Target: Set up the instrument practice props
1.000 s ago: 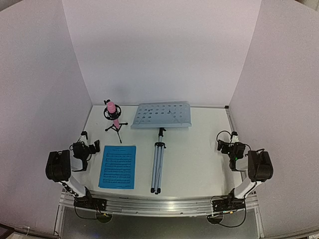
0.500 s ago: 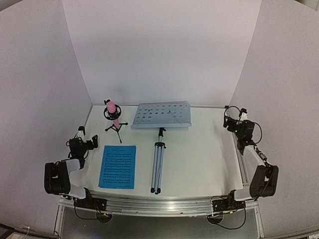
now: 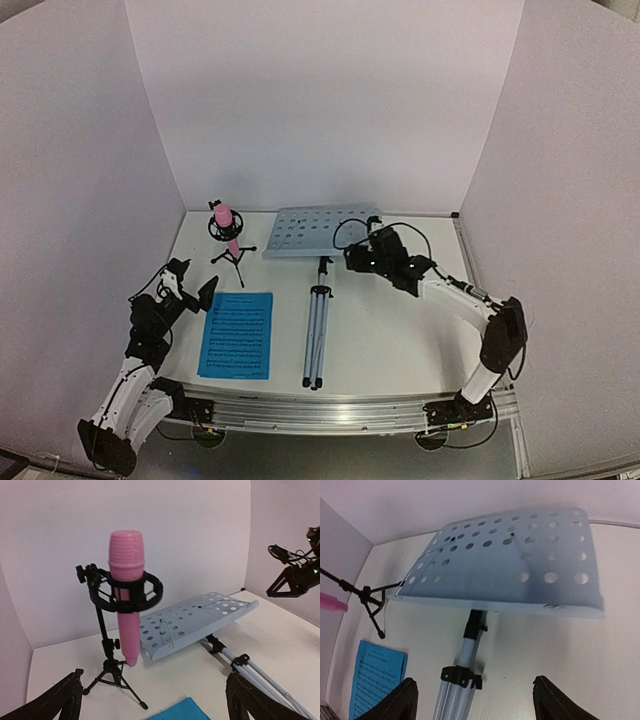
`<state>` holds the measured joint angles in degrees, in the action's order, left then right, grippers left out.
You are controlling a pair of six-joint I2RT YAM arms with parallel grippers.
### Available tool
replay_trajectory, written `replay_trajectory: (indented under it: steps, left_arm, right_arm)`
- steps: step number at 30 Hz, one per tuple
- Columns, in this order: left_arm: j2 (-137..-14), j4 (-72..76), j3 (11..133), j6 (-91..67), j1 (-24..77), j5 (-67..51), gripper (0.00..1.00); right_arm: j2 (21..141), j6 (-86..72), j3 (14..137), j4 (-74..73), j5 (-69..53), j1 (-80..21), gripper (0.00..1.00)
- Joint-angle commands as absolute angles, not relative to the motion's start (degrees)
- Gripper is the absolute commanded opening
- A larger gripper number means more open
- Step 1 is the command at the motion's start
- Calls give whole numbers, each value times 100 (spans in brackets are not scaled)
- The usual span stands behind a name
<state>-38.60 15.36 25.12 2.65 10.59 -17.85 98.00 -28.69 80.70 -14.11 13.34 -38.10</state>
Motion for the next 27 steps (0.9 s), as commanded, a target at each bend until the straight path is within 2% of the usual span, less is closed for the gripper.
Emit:
replay_trajectory:
  steps: [1,6,10,20,27]
  left_arm:
    - [-3886,708,2564,360,1174,-2743,100]
    - [-4438,824,2740,-205,1191,-3319,100]
    - [-4858,1038,2868,-334,1194,-3346,100]
    - [-5115,1469,2769,-360,1201,-3395,100]
    - [-5072,1573,2707,-290,1204,-3455,100]
  right_arm:
    - [10774,-3685,9087,-2274,2198,-4477,74]
    - [11987,-4059,10335,-2714,2333,-4638,61]
    - [12666,-3923,11059,-3113,2581,-4637,53]
    - [13954,-3895,12046,-3286,2436,-4635,47]
    - [14287,-4010,12204,-3279,2653,-4631,47]
